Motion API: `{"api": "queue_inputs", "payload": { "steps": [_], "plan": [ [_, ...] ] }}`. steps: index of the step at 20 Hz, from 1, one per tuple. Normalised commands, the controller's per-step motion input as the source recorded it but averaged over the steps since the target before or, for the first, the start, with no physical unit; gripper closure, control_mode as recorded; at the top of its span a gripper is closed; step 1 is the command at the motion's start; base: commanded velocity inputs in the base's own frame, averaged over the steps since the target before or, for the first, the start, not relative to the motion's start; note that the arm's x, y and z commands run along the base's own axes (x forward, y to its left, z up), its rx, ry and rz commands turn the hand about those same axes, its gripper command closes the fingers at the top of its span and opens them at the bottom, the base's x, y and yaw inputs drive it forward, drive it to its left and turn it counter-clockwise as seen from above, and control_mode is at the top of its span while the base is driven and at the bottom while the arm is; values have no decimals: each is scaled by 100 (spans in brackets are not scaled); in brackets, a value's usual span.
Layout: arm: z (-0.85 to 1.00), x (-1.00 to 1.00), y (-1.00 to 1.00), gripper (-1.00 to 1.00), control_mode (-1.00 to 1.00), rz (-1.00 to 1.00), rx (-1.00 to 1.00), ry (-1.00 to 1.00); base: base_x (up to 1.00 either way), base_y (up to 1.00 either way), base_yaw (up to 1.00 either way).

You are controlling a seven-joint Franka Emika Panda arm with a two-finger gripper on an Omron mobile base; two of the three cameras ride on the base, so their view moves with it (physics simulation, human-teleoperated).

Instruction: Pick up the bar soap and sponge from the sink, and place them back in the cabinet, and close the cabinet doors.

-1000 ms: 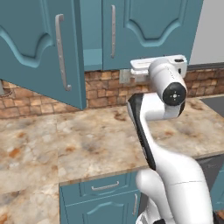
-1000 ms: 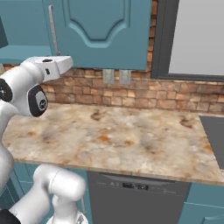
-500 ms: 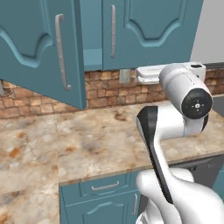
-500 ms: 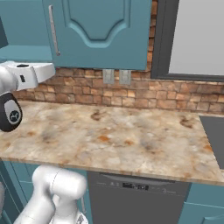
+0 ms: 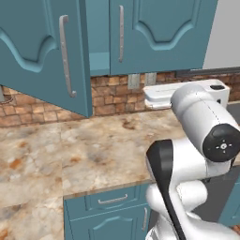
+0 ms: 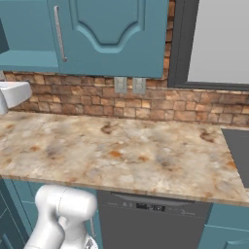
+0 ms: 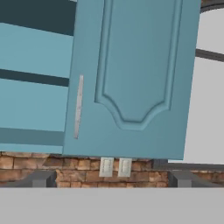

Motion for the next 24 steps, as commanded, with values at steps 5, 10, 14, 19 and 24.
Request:
{"api": "queue_inputs", "payload": {
  "steps": [5,10,14,19,24],
  "plan": [
    [-6,-77,29,-100,-100,5,0,0,0,0,0],
    [-3,-38,65,-100,-100,0,0,0,0,0,0],
    [-1,-14,81,-100,-100,0,0,0,0,0,0],
    [0,0,61,-100,-100,4,0,0,0,0,0],
    [0,4,42,-100,-100,7,0,0,0,0,0]
  ]
}}
